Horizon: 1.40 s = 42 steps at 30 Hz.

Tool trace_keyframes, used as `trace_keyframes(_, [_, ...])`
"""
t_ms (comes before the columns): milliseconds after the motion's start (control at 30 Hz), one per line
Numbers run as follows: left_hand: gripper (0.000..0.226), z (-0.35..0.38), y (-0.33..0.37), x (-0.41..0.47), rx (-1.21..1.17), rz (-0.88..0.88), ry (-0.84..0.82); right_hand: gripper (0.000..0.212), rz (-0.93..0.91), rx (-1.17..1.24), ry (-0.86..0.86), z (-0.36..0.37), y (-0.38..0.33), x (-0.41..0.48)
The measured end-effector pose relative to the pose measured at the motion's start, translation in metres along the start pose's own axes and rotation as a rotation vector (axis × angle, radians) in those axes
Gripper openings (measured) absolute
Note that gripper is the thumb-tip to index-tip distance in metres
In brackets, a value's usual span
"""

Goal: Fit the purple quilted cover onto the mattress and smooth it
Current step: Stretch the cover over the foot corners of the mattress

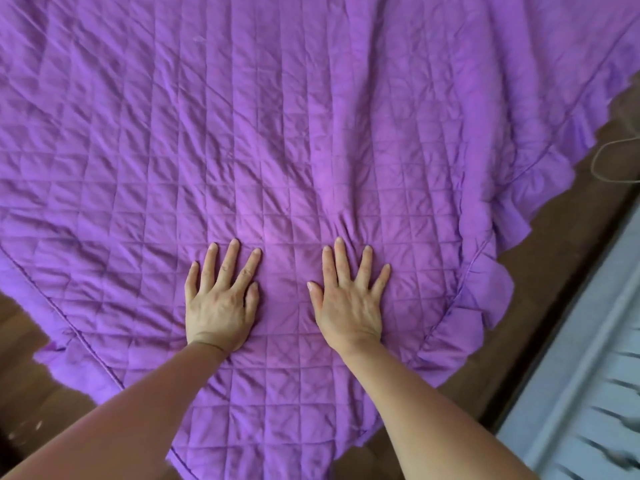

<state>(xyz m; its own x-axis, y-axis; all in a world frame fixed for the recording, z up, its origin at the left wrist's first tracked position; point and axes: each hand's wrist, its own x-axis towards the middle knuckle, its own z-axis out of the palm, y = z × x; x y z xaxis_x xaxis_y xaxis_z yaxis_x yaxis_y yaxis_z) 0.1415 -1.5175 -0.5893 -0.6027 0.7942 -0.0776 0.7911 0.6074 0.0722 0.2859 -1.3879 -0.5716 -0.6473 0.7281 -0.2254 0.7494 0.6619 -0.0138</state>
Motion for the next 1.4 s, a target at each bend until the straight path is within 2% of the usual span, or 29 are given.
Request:
trace_keyframes(167, [0.055,-0.01,0.001,0.001,-0.056,-0.008,-0.056,0.055,-0.066,0.118,-0.009,-0.025,0.015,-0.007])
trace_keyframes(267, [0.046,-0.017,0.011,0.0,-0.188,-0.081,0.021,0.037,-0.177,0.222,0.205,-0.04,0.043,-0.009])
trace_keyframes(300, [0.041,-0.022,0.022,-0.001,-0.241,-0.095,0.074,0.038,-0.192,0.223,0.288,-0.047,0.057,-0.006])
trace_keyframes(400, [0.027,-0.039,0.085,-0.008,-0.459,0.039,0.171,0.044,-0.129,0.112,0.43,-0.077,0.109,0.018])
trace_keyframes(467, [0.021,-0.046,0.139,-0.009,-0.595,0.155,0.127,0.046,0.027,0.021,0.387,-0.092,0.147,0.045])
trace_keyframes(533, [0.027,-0.046,0.186,-0.005,-0.628,0.19,0.034,0.051,0.187,0.007,0.255,-0.103,0.179,0.071])
trace_keyframes(633, [0.057,-0.044,0.242,0.007,-0.505,0.177,-0.099,0.067,0.308,0.046,-0.027,-0.102,0.219,0.103])
trace_keyframes(733, [0.072,-0.044,0.28,0.026,-0.274,0.117,-0.248,0.079,0.369,0.111,-0.15,-0.09,0.238,0.125])
trace_keyframes(800, [0.065,-0.041,0.298,0.033,-0.17,0.103,-0.293,0.066,0.337,0.139,-0.132,-0.083,0.237,0.132])
trace_keyframes(900, [0.044,-0.04,0.314,0.04,-0.075,0.083,-0.361,0.03,0.235,0.125,-0.014,-0.075,0.238,0.132])
trace_keyframes(967, [0.035,-0.04,0.318,0.041,-0.08,0.086,-0.332,0.018,0.2,0.078,0.043,-0.074,0.245,0.128])
trace_keyframes(1067, [0.034,-0.036,0.342,0.038,-0.13,0.204,-0.299,0.019,0.249,0.0,0.143,-0.076,0.291,0.123])
trace_keyframes(1133, [0.04,-0.036,0.361,0.036,-0.135,0.258,-0.37,0.021,0.28,-0.074,0.197,-0.075,0.321,0.115])
trace_keyframes(1200, [0.042,-0.037,0.378,0.038,-0.114,0.273,-0.438,0.023,0.306,-0.13,0.154,-0.075,0.333,0.11])
trace_keyframes(1300, [0.039,-0.038,0.382,0.043,-0.158,0.31,-0.46,0.029,0.424,-0.04,0.025,-0.075,0.32,0.118])
trace_keyframes(1400, [0.039,-0.043,0.358,0.045,-0.203,0.337,-0.266,0.034,0.542,0.046,0.049,-0.081,0.306,0.123])
